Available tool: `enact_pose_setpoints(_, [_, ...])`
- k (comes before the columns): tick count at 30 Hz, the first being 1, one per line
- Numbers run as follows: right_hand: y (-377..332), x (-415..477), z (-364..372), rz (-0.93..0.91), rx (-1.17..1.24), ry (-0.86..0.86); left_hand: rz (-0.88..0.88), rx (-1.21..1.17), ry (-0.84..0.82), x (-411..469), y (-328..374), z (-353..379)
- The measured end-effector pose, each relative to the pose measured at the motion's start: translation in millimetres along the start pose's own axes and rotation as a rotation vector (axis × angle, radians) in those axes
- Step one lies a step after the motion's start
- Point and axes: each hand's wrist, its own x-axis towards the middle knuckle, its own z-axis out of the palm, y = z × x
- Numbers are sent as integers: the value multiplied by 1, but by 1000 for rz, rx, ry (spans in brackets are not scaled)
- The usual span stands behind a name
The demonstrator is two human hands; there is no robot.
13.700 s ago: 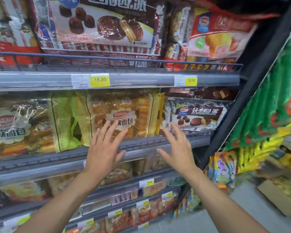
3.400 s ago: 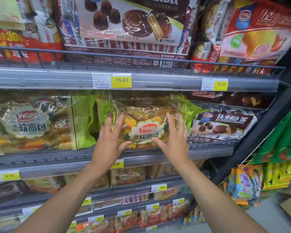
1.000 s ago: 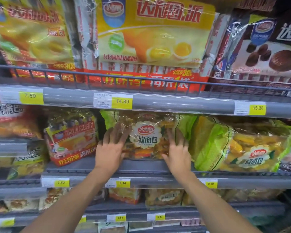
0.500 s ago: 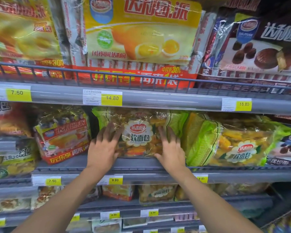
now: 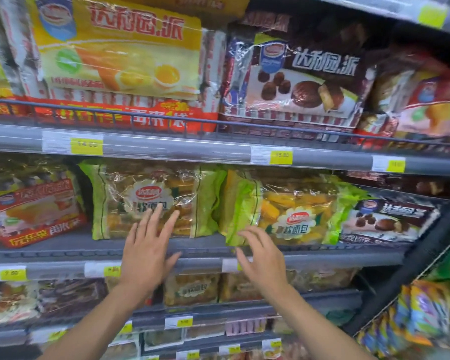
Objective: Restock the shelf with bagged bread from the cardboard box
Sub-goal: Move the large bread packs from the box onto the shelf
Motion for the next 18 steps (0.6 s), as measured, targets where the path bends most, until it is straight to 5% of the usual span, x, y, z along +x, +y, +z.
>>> enact_pose_setpoints(5, [92,-23,-57,238,-61,118,73,-81,7,13,91,0])
enact_pose_setpoints(9, [132,-17,-79,391,-177,29,162,-95,-6,30,159,1])
enact_pose_setpoints(18, [160,2,-69,362,-112,-6,-11,-184,-60,59,222,23])
